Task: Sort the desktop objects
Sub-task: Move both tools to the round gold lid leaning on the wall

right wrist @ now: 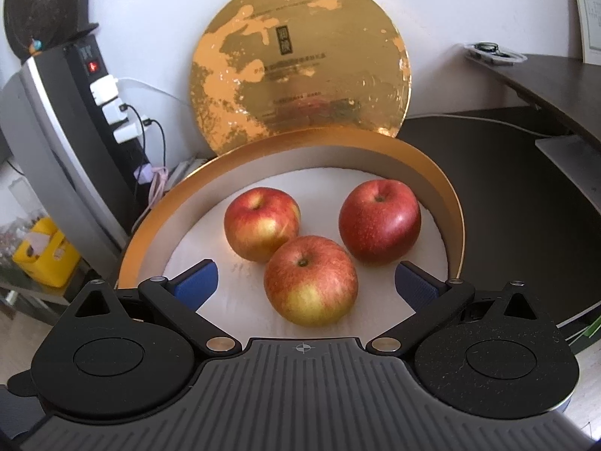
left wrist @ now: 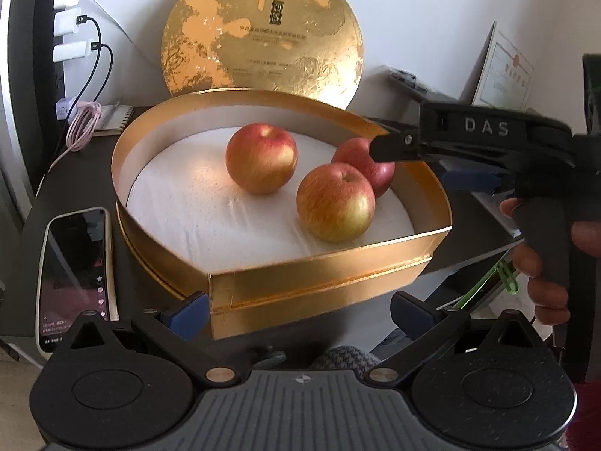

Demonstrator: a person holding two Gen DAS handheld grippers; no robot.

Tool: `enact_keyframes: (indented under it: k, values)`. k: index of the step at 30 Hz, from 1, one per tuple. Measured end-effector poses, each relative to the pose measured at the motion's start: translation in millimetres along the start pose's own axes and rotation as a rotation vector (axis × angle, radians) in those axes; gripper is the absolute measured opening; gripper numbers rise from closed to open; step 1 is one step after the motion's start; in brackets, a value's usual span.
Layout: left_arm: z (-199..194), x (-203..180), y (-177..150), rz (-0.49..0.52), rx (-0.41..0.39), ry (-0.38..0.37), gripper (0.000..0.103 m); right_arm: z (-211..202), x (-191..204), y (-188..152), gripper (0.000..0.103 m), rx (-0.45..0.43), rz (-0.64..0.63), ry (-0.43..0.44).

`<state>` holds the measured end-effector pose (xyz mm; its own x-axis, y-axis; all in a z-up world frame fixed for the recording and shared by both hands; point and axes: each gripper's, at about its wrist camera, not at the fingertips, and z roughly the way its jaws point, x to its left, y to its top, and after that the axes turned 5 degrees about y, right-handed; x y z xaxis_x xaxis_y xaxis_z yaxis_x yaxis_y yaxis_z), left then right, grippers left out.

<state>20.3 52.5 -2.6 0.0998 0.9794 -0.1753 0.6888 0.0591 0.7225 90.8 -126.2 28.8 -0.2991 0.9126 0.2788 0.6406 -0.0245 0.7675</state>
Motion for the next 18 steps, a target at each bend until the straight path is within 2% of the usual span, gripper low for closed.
enact_keyframes:
  k: [8, 11, 15, 18]
  values:
    - [-0.3, 27.7, 32.2, -0.130, -0.041, 0.026, 0.102, -5.2, -19.5, 27.8, 0.103, -0.082, -0.014, -0.017]
    - [-3.7, 41.0, 60.0, -0.221, -0.029, 0.006, 0.102, -6.0, -31.0, 45.4, 0.103, -0.122, -0.016, -0.008]
    - [-18.6, 51.1, 98.1, -0.264, -0.072, 0.016, 0.102, 1.2, -45.9, 68.8, 0.103, -0.147, -0.020, 0.016]
    - [-20.4, 52.3, 126.7, -0.233, -0.125, 0.058, 0.102, 6.6, -57.0, 86.2, 0.103, -0.165, -0.024, 0.035]
